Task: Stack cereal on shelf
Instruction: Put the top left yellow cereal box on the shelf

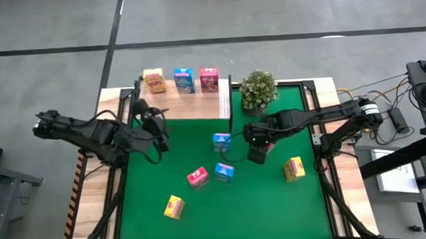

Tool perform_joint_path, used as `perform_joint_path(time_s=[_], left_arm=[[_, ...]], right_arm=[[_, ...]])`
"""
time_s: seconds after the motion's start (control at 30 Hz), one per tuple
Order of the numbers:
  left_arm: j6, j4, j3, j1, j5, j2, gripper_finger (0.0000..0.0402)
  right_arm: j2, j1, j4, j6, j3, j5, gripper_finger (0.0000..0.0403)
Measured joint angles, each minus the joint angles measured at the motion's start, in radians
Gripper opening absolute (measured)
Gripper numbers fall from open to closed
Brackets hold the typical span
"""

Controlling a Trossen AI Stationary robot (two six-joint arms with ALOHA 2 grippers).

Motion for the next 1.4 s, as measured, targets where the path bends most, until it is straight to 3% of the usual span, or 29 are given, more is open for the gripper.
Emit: perform_joint_path(time_s=[0.1, 0.3, 0.4, 0.53, 0.63, 0.77, 0.9, 1.4], left_arm=[[-0.019, -0.038, -0.042, 0.079, -0.003, -0.030, 0.0178], [0.013, -0.041, -0.143, 0.338, 0.025, -0.112, 0.0111], [0.063, -0.002, -0.186, 0.504, 0.148, -0.142, 0.0065], [0.163, 0.113, -0.220, 0.738, 0.434, -0.150, 0.0009], [0.240, 0.193, -0.227, 0.891, 0.595, -0.137, 0.0007], [0.284, 0.209, -0.228, 1.030, 0.683, -0.104, 0.0002], [0.287, 0.222, -0.228, 1.071, 0.712, -0.075, 0.0000], [0.246, 0.189, -0.228, 1.064, 0.713, -0.036, 0.0000]], right_arm=[[0.000, 0.000, -0.026, 0.011, 0.001, 0.000, 0.0009], [0.000, 0.000, -0.028, -0.010, 0.001, 0.001, 0.0009], [0.000, 0.000, -0.026, -0.027, 0.000, 0.001, 0.0009], [0.000, 0.000, -0.025, -0.039, 0.000, 0.001, 0.0009], [0.000, 0.000, -0.026, -0.039, 0.000, 0.001, 0.0009], [0.000, 0.000, -0.026, -0.039, 0.000, 0.001, 0.0009], [0.000, 0.000, -0.026, -0.043, 0.000, 0.001, 0.0009], [0.000, 0.000, -0.025, -0.062, 0.000, 0.002, 0.0009]])
